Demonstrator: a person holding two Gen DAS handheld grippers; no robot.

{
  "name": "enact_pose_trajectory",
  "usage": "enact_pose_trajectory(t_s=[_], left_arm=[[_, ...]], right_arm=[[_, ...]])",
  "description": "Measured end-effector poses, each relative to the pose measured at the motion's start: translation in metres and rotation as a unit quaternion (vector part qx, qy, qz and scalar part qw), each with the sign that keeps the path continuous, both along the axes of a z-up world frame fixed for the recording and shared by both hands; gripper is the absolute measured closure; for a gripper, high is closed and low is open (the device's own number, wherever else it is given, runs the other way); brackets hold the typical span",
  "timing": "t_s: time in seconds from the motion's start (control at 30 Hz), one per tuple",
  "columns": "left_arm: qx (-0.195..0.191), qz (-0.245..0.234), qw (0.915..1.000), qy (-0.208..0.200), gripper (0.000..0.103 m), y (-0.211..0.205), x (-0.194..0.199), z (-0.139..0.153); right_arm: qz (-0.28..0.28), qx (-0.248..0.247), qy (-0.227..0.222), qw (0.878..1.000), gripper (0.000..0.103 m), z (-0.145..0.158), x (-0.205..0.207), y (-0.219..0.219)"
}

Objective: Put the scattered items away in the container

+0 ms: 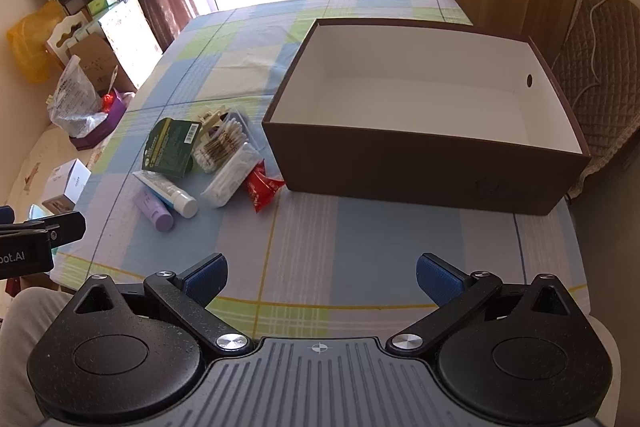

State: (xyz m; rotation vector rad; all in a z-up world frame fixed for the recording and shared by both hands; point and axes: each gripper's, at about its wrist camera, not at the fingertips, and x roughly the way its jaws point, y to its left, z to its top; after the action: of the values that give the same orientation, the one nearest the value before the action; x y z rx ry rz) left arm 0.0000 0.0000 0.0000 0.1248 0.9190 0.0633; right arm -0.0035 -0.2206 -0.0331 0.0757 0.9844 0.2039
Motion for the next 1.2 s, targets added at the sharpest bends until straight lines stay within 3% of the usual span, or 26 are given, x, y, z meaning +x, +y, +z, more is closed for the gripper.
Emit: enact_pose_trajectory(t_s=[0.17, 0.23, 0.37, 1.2], left_arm=[[0.0, -0.001, 1.0, -0.004, 0.001, 0.0, 0.0, 0.0], [-0.019, 0.0, 0.9998, -0.007, 0.001, 0.013, -0.008, 0.0], [0.0, 0.002, 0.9999, 0.011, 0.001, 0.002, 0.004, -0.003], [-0.003, 0.001, 0.9995, 0.03, 0.001, 0.002, 0.012, -0.018]], right_arm=[[-0.001, -0.014, -0.011, 1.0, 0.0, 0.001, -0.004, 0.002], [-0.001, -0.012, 0.008, 1.0, 0.0, 0.0, 0.005, 0.0], [-0.002, -0.011, 0.003, 1.0, 0.0, -0.003, 0.003, 0.0], [-0.004, -0.015, 0.015, 1.0, 0.0, -0.01, 0.009, -0.002]])
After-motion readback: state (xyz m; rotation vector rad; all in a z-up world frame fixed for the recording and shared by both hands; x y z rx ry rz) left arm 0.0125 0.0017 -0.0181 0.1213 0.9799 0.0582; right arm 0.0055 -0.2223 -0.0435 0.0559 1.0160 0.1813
